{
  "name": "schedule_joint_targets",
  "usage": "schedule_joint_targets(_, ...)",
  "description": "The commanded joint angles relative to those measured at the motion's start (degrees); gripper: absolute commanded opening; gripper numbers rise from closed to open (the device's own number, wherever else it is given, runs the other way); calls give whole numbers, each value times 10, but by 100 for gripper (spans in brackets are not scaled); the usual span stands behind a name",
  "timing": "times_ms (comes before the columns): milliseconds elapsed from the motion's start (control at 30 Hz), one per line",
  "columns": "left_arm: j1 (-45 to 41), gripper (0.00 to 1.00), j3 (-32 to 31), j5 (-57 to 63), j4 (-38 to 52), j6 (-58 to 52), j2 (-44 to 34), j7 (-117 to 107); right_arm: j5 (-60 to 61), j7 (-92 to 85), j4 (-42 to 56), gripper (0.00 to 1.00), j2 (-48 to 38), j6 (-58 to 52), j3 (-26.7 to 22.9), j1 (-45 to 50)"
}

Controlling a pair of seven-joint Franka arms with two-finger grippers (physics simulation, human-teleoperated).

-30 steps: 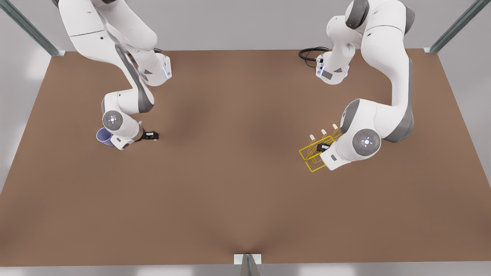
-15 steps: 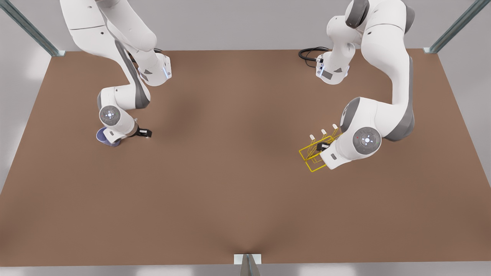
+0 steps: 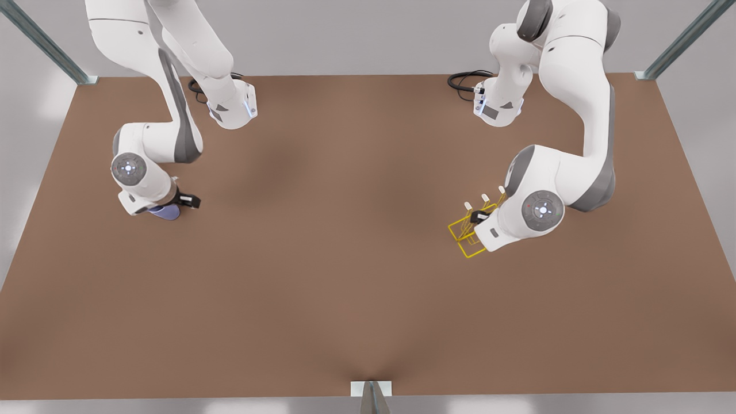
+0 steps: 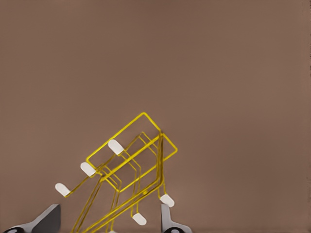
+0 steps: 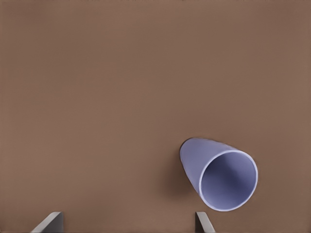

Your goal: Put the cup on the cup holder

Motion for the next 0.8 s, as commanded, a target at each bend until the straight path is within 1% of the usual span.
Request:
schedule_joint_targets(0,1,100,0,1,0,3,0,-5,5,-125,9,100,3,-49,0,-11)
schedule_joint_targets(167,-1,100,0,1,0,1,0,-5,6,-129,29,100,31,-81,5,-18)
schedule_joint_targets(200,-1,100,0,1,0,-1,-1,-5,6,-143,39,100,58,-92,-10,-5)
schedule_joint_targets(233,-1,100,0,1,0,-3,-2,-5,6,-143,41,100,61,-94,-61,49)
schedule_joint_targets(300,-1,100,0,1,0,-3,-2,-5,7,-142,38,100,63,-107,-59,42)
schedule_joint_targets(367,-1,100,0,1,-1,-3,-2,-5,6,-143,55,100,91,-103,-53,17)
schedule_joint_targets(433,-2,100,0,1,-1,-1,-2,-5,6,-138,23,100,81,2,-52,17)
schedule_joint_targets(467,-1,100,0,1,-1,1,-2,-5,6,-137,-2,100,77,72,-52,16)
schedule_joint_targets(533,-2,100,1,2,-2,1,-2,-6,4,-135,-12,100,70,137,-51,17)
schedule_joint_targets(667,0,100,0,1,0,8,1,-7,0,-135,-14,100,53,198,-41,15)
schedule_joint_targets(767,-1,100,0,1,4,35,15,-12,0,-129,-15,100,66,203,-40,17)
